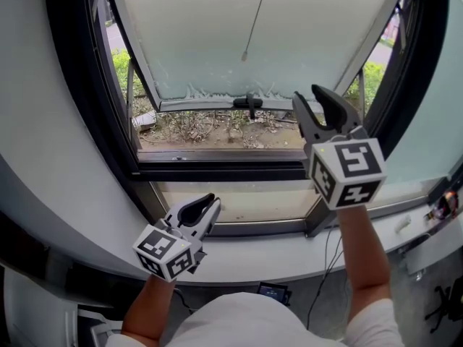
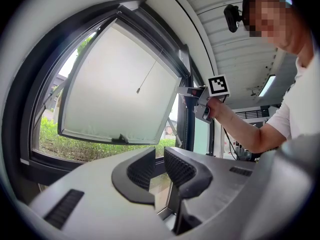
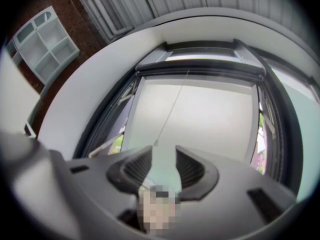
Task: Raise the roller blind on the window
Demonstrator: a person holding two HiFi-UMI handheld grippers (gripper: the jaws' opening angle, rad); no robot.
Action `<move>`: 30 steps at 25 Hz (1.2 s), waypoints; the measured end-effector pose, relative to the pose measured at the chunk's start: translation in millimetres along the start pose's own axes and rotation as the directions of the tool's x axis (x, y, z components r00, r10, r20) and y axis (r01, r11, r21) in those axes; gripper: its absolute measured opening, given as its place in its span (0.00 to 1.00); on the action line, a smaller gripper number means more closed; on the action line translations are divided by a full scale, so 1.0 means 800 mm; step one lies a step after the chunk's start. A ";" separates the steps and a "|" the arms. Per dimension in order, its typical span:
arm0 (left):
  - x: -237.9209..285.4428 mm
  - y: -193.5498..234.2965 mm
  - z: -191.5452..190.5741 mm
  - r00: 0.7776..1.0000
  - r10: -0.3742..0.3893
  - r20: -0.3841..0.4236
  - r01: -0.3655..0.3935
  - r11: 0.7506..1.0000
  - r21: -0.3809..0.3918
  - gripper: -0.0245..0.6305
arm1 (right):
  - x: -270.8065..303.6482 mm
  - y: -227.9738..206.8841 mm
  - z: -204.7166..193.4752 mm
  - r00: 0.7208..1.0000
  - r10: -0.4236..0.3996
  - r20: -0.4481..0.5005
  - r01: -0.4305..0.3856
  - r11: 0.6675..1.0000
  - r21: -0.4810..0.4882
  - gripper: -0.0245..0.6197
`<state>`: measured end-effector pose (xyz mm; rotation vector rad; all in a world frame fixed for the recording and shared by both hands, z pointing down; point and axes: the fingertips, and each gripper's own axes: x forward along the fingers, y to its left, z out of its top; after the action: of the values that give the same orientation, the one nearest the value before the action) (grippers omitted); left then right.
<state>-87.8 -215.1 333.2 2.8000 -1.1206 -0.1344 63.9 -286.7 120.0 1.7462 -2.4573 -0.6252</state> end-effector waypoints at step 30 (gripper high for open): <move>-0.010 -0.038 -0.006 0.999 -0.043 0.020 0.044 0.995 -0.089 0.14 | -0.080 0.037 -0.100 0.996 0.045 -0.073 -0.031 0.983 0.178 0.25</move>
<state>-72.2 -187.7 334.1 2.7504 -1.0310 -0.2082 82.9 -242.7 215.3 1.7410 -2.5558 -0.3382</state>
